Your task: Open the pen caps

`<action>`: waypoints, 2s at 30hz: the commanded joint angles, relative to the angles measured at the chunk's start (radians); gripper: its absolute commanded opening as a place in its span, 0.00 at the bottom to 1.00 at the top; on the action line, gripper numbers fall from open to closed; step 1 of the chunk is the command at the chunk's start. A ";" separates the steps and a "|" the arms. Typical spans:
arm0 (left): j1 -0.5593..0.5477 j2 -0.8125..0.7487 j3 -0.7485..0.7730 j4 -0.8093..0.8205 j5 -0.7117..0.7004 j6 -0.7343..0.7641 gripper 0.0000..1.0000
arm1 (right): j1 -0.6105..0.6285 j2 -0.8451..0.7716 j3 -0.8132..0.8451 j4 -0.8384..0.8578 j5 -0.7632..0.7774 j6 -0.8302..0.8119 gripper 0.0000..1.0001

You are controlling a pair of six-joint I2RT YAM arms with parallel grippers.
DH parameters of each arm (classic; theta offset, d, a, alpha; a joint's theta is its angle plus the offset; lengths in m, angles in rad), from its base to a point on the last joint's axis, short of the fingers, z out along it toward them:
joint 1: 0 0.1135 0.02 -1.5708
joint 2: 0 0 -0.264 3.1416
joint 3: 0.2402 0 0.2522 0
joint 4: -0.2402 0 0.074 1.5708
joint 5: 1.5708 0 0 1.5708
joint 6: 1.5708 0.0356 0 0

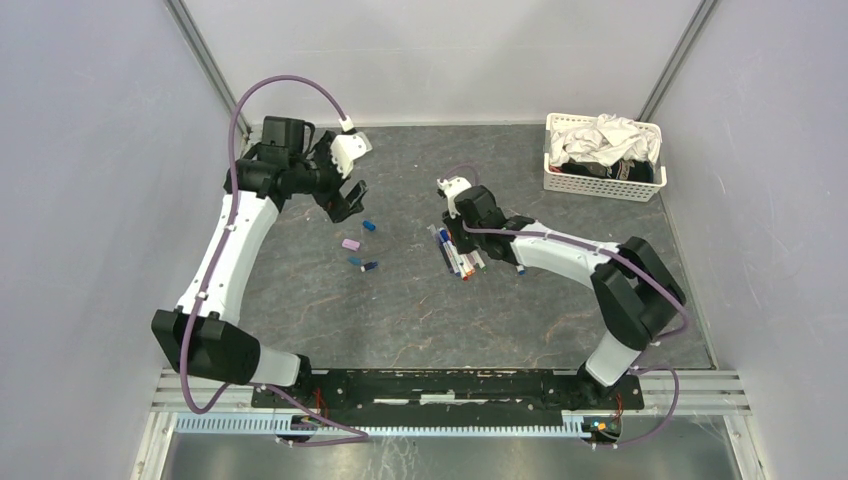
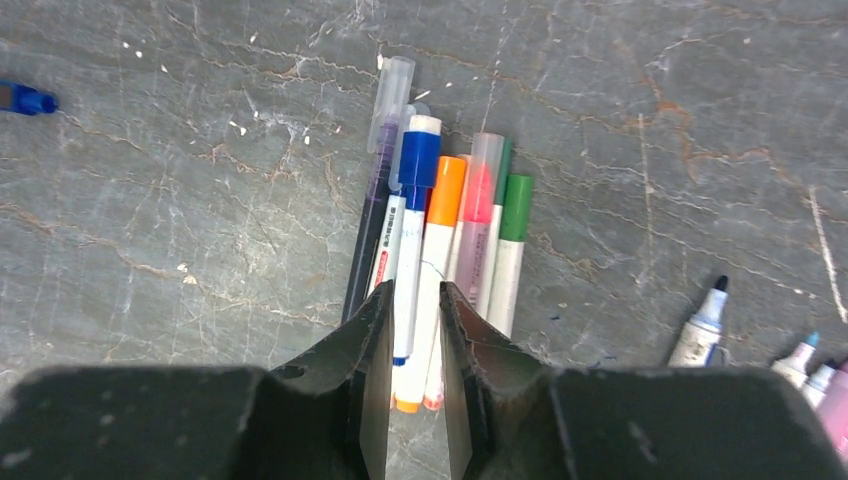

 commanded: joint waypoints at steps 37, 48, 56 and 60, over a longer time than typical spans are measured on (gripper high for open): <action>-0.003 -0.077 -0.167 -0.178 0.276 0.315 1.00 | 0.012 0.071 0.172 -0.060 -0.183 -0.013 0.00; -0.154 -0.110 -0.248 -0.169 0.246 0.537 0.97 | 0.013 0.094 0.232 -0.025 -0.952 0.114 0.00; -0.273 -0.066 -0.253 -0.228 0.111 0.618 0.80 | 0.020 0.154 0.287 -0.013 -1.127 0.162 0.00; -0.290 -0.063 -0.276 -0.220 0.067 0.632 0.70 | 0.020 0.160 0.282 0.014 -1.151 0.185 0.00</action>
